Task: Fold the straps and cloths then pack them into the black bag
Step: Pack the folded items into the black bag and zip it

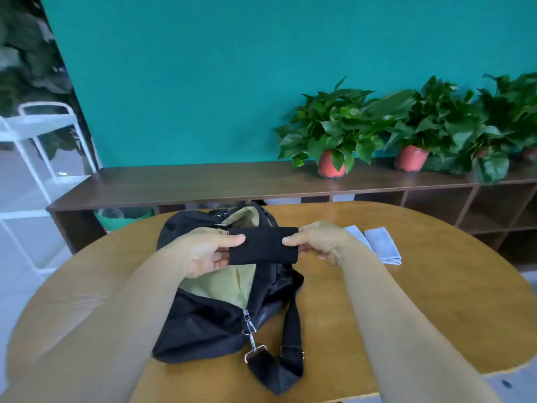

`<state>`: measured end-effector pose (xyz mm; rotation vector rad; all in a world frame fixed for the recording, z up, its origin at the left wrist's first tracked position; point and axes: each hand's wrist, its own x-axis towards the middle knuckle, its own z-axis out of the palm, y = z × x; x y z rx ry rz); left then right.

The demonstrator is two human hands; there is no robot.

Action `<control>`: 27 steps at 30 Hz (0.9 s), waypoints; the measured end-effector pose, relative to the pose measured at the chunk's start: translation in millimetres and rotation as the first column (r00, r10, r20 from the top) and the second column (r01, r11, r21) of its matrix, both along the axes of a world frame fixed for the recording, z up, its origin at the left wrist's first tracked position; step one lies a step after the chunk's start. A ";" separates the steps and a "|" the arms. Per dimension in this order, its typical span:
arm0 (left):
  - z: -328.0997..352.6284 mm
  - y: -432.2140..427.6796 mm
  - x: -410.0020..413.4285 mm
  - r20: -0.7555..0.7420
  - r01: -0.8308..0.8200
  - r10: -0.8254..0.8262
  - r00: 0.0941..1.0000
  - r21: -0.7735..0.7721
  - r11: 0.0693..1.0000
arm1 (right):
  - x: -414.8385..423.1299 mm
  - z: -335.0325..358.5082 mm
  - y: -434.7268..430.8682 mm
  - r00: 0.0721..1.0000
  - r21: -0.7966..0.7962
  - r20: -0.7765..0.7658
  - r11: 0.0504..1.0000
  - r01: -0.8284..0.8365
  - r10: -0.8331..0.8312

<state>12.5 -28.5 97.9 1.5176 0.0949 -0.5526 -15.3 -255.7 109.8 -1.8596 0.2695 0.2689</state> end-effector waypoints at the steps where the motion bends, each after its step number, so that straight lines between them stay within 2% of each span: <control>1: -1.9 14.1 5.8 -0.009 -0.038 0.038 0.999 -0.003 0.999 | 10.4 0.9 15.6 1.000 -0.004 -0.021 1.000 -0.007 0.007; 6: -21.2 64.1 32.3 -0.028 -0.190 0.192 0.981 0.072 0.979 | 55.6 -16.0 76.0 0.988 -0.060 -0.154 0.998 -0.023 0.013; 9: -37.2 74.1 44.5 -0.038 -0.227 0.233 0.972 0.123 0.966 | 74.4 -29.0 96.7 0.984 -0.094 -0.178 0.996 -0.005 -0.011; 14: -54.7 71.4 61.1 -0.070 -0.238 0.265 0.962 0.265 0.934 | 96.3 -50.5 106.8 0.977 -0.243 -0.210 0.970 -0.019 -0.033; 19: -77.6 62.9 70.4 -0.067 -0.181 0.235 0.970 0.449 0.875 | 108.6 -72.0 107.5 0.965 -0.350 -0.259 0.934 -0.063 -0.032; 21: -83.1 60.8 71.5 -0.032 -0.196 0.238 0.971 0.467 0.862 | 112.4 -81.5 109.9 0.964 -0.370 -0.265 0.926 -0.078 -0.025; 23: -88.0 62.6 70.7 -0.037 -0.300 0.345 0.938 0.411 0.861 | 114.3 -91.7 110.5 0.966 -0.377 -0.259 0.922 -0.084 -0.017; 24: -94.4 64.5 73.7 -0.043 -0.264 0.315 0.948 0.449 0.854 | 115.2 -96.5 109.9 0.968 -0.374 -0.250 0.924 -0.076 -0.022; 25: -104.6 66.1 77.0 0.027 -0.268 0.290 0.957 0.470 0.841 | 115.4 -100.7 109.5 0.971 -0.371 -0.237 0.927 -0.063 -0.029; 26: -105.3 66.4 78.3 0.045 -0.368 0.380 0.924 0.376 0.850 | 115.1 -104.1 108.9 0.972 -0.367 -0.231 0.929 -0.049 -0.040; 27: -102.9 64.7 74.0 0.087 -0.388 0.385 0.919 0.380 0.840 | 115.2 -107.1 108.9 0.971 -0.356 -0.234 0.934 -0.034 -0.054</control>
